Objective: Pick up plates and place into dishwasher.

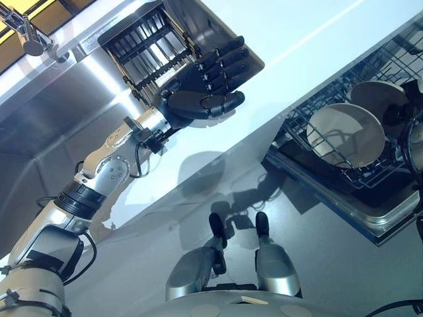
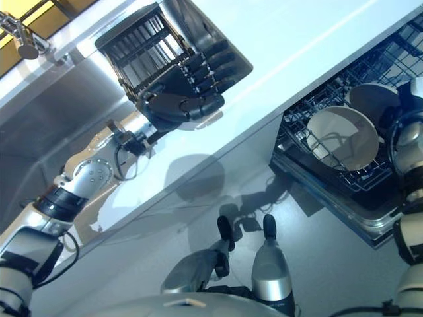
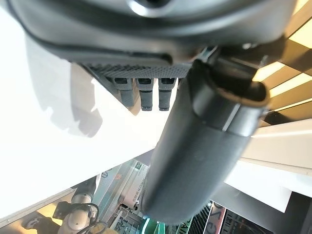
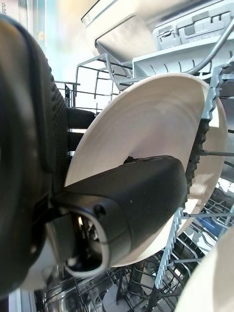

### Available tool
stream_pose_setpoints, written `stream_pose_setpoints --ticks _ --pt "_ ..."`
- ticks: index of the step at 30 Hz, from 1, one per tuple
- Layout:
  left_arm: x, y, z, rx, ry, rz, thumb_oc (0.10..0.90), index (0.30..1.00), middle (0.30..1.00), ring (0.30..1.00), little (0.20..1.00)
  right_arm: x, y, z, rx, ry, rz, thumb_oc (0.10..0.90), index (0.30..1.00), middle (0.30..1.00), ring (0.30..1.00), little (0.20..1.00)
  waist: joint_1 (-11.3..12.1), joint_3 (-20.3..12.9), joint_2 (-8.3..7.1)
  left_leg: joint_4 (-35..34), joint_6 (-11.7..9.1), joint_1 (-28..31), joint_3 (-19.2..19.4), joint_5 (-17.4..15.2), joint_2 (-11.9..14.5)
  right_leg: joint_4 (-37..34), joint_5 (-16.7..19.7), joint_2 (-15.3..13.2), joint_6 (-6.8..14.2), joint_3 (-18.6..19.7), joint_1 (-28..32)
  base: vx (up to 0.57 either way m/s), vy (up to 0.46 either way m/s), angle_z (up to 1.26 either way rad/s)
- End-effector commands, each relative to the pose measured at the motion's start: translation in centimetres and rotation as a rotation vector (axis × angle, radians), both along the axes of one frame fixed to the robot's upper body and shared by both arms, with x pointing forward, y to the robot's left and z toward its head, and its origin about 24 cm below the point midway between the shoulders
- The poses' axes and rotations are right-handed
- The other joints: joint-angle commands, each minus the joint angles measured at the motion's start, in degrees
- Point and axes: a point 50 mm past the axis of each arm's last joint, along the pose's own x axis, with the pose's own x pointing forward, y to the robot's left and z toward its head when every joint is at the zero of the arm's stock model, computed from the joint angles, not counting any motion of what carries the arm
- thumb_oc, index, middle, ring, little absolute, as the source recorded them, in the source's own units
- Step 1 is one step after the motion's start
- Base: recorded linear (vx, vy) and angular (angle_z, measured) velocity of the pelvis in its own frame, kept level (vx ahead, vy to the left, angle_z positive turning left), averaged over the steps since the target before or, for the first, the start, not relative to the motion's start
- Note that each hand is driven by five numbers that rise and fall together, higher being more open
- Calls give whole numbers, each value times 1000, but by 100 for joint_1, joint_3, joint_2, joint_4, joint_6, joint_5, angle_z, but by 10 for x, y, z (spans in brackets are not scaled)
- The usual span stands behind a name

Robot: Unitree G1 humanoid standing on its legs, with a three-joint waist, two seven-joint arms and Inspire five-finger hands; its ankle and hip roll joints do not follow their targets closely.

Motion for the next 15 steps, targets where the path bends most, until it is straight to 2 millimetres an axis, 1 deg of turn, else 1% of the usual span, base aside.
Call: stream_pose_setpoints --ticks 1,11,12,14,15 --pt "-10 -28 18 -46 -91 -127 800 900 900 900 900 -1 2 -4 -11 5 22 800 900 900 900 900 -100 -176 -61 80 -335 227 224 -456 31 736 -279 236 111 152 -519 0 0 0" --pt "-12 -24 12 -43 -75 -122 800 900 900 900 900 -15 -11 -1 37 -42 -47 800 900 900 900 900 -160 -253 -133 65 -333 342 245 -501 48 737 -294 255 127 177 -423 16 2 0" --pt "-12 -23 10 -44 -68 -122 800 900 900 900 900 -18 -13 7 26 -85 -54 800 900 900 900 900 -179 -268 -160 61 -337 372 254 -509 55 740 -293 262 131 181 -400 37 7 0" --pt "-13 -22 9 -42 -67 -121 800 900 900 900 900 -20 -14 14 17 -129 -59 800 900 900 900 900 -196 -278 -176 60 -337 390 261 -519 62 750 -301 265 133 182 -393 41 16 -1" --pt "-12 -20 8 -44 -63 -119 800 900 900 900 900 -21 -14 24 2 -175 -55 800 900 900 900 900 -222 -292 -190 60 -337 405 271 -528 63 761 -307 275 133 195 -388 43 27 -1"
